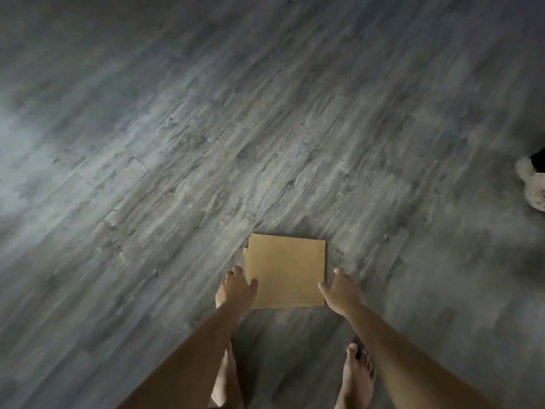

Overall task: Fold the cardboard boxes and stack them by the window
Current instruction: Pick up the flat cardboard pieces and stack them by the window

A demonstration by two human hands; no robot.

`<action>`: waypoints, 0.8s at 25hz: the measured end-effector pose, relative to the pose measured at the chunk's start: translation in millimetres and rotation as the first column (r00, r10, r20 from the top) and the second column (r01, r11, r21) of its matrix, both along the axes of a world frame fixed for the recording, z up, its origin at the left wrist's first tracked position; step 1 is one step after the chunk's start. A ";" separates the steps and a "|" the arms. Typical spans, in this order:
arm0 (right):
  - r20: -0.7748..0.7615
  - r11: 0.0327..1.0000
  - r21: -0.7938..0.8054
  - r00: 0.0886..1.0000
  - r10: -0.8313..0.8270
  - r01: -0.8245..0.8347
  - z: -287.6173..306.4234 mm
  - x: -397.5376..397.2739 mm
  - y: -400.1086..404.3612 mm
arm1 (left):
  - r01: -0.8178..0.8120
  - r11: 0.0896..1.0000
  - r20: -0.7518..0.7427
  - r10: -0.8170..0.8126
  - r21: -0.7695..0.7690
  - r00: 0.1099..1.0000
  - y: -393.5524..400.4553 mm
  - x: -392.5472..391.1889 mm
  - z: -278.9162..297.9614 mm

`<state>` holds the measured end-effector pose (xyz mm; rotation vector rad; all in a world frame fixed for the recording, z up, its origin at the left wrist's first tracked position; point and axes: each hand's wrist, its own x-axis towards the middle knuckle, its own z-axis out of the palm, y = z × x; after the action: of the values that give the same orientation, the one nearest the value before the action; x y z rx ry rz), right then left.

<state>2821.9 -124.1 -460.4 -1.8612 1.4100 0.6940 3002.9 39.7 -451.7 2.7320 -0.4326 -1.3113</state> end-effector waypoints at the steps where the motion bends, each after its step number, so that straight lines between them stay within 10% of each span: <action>1: -0.005 1.000 0.001 1.000 -0.010 0.010 -38.7 0.3 -0.9 | 0.004 1.000 0.007 -0.004 0.012 1.000 -0.2 2.6 -40.5; 9: -0.133 0.996 -0.090 0.991 -0.026 0.014 -236.5 13.6 -3.5 | -0.085 0.995 0.032 0.084 0.053 0.996 13.0 22.0 -247.3; 20: -0.083 0.954 -0.152 0.959 -0.272 0.258 -282.6 9.4 -7.7 | -0.366 0.930 0.021 0.366 -0.001 0.930 -7.5 8.3 -281.2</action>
<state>2831.3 -131.8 -743.0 -1.7139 1.7766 0.5749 3011.2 32.2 -732.8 2.6552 0.0812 -1.1830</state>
